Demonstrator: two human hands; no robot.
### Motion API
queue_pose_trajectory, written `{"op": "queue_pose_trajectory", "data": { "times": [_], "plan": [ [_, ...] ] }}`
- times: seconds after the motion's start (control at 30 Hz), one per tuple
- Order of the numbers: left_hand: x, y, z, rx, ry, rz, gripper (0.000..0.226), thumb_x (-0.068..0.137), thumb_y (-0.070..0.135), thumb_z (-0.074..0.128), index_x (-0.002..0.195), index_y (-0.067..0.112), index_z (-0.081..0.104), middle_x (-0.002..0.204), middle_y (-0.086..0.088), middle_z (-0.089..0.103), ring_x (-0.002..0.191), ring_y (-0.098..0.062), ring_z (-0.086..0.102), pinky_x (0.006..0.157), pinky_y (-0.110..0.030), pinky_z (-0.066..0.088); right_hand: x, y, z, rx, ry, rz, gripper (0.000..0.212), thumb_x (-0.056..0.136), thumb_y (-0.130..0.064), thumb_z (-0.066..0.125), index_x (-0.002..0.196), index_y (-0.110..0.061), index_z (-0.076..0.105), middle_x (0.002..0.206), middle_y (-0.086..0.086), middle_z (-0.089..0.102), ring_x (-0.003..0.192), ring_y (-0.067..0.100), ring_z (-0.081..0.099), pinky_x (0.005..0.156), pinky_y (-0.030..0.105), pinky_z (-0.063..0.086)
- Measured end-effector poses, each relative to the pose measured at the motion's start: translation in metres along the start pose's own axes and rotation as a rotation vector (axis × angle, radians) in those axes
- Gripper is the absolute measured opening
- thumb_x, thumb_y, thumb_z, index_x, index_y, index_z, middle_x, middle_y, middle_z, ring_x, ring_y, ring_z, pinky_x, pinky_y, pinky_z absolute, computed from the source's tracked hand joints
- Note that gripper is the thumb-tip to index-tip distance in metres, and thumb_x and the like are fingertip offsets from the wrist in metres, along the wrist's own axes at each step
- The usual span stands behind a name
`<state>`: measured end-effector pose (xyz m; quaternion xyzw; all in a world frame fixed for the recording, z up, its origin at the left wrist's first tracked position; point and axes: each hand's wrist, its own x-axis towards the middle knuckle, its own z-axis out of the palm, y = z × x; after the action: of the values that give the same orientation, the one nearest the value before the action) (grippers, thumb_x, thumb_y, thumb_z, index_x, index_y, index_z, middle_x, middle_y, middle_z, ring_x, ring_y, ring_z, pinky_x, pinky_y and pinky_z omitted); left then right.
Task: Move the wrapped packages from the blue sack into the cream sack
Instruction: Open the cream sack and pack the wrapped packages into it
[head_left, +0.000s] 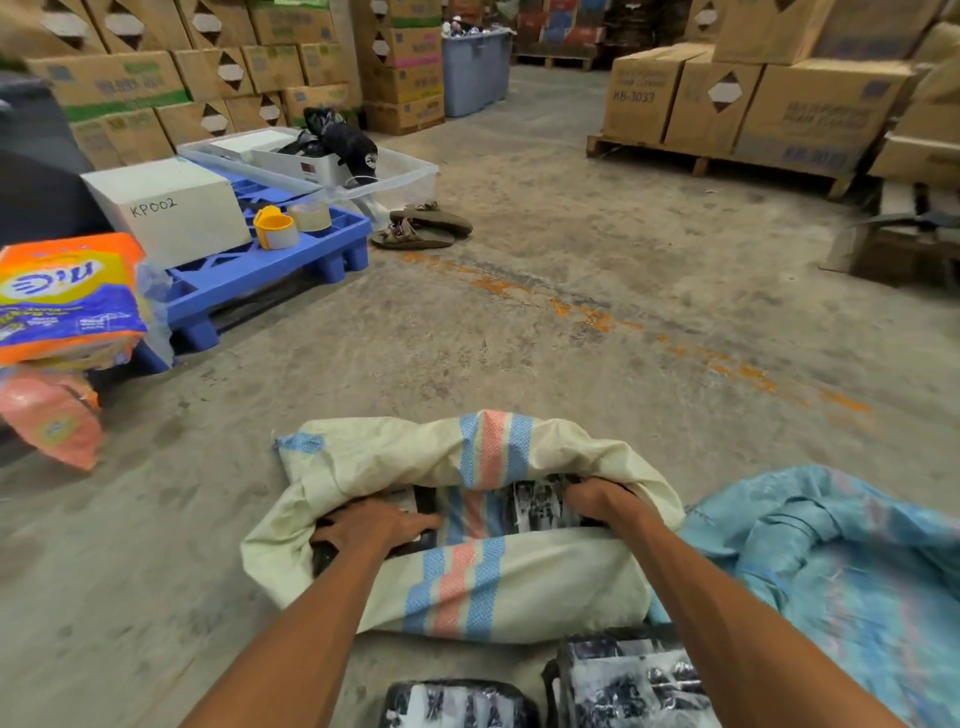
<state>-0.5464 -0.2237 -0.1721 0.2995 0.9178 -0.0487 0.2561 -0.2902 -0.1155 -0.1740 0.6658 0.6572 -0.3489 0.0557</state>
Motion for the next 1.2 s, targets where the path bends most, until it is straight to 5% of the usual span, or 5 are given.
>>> {"op": "queue_pose_trajectory", "data": {
  "times": [0.43,0.73,0.9,1.03,1.2],
  "plan": [
    [0.018,0.003,0.003,0.04,0.521,0.437,0.121,0.055,0.082,0.067,0.145,0.007,0.039,0.135,-0.029,0.048,0.124,-0.047,0.046,0.106,-0.055,0.034,-0.001,0.003,-0.008,-0.179,-0.063,-0.016,0.09,0.089,-0.058,0.064,0.156,-0.013,0.025,0.159,0.009,0.032,0.145,0.03,0.031,0.119,0.038,0.025],
    [0.027,0.006,-0.043,0.326,-0.207,0.164,0.123,0.059,0.096,0.047,0.156,0.027,0.019,0.157,-0.001,0.033,0.139,-0.027,0.038,0.109,-0.038,0.035,0.014,-0.006,-0.024,-0.425,-0.129,-0.027,0.089,0.084,-0.066,0.063,0.156,-0.026,0.03,0.159,0.005,0.033,0.143,0.03,0.035,0.117,0.042,0.03],
    [-0.01,-0.006,-0.048,0.734,0.003,0.456,0.071,0.074,0.047,0.079,0.134,0.015,0.055,0.126,-0.001,0.06,0.114,-0.021,0.06,0.094,-0.03,0.051,-0.012,-0.039,-0.038,-0.554,-0.507,0.134,0.06,0.081,-0.053,0.072,0.127,-0.016,0.062,0.113,0.001,0.068,0.106,0.021,0.063,0.098,0.035,0.049],
    [-0.007,-0.033,-0.056,0.739,0.28,0.7,0.124,0.06,0.039,0.09,0.155,0.017,0.014,0.145,-0.006,0.042,0.125,-0.022,0.051,0.098,-0.033,0.048,-0.033,-0.067,-0.059,-0.816,-0.108,-0.178,0.077,0.072,-0.045,0.084,0.14,-0.019,0.056,0.134,0.0,0.062,0.119,0.024,0.06,0.106,0.037,0.047],
    [-0.012,-0.053,-0.1,0.571,0.181,0.63,0.161,0.038,0.059,0.092,0.155,0.029,-0.015,0.16,-0.006,0.022,0.143,-0.026,0.033,0.113,-0.04,0.038,-0.085,-0.063,-0.067,-0.927,0.169,-0.45,0.109,0.074,-0.041,0.084,0.157,-0.01,0.021,0.145,0.005,0.053,0.13,0.023,0.053,0.107,0.031,0.039]
  ]
}}
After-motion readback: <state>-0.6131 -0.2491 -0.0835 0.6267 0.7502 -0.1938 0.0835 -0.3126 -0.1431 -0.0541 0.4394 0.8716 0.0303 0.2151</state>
